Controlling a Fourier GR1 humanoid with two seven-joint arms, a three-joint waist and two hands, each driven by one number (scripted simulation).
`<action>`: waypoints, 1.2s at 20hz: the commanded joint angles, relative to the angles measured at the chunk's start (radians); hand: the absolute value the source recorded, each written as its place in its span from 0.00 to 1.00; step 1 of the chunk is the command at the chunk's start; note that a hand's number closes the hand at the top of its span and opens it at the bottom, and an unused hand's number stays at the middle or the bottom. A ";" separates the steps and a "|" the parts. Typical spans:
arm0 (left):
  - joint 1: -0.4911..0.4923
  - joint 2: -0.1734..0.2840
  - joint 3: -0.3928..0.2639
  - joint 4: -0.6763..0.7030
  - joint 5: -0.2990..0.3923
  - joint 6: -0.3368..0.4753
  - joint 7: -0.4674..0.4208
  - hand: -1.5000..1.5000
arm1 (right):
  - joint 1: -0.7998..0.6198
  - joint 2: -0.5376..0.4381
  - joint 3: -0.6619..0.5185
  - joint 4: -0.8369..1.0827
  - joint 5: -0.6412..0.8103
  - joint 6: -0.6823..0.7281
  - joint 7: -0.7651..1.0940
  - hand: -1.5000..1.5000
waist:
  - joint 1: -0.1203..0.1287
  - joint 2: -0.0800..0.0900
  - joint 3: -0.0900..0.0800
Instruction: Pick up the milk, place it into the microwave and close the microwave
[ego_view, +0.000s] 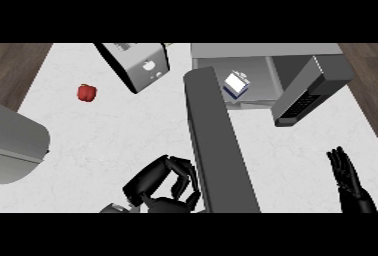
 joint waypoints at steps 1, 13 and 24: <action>-0.178 -0.003 -0.097 0.263 -0.009 0.108 -0.062 1.00 | 0.074 -0.020 -0.015 -0.125 -0.045 0.044 0.040 0.00 | -0.007 0.005 -0.001; -0.357 -0.003 -0.521 0.539 0.344 0.487 -0.168 1.00 | 0.132 -0.069 -0.022 -0.312 -0.196 0.197 0.077 0.00 | -0.056 0.013 -0.003; -0.477 -0.003 -0.559 0.525 0.527 0.758 -0.151 1.00 | 0.093 -0.132 0.000 -0.421 -0.272 0.241 0.122 0.00 | -0.146 0.029 -0.007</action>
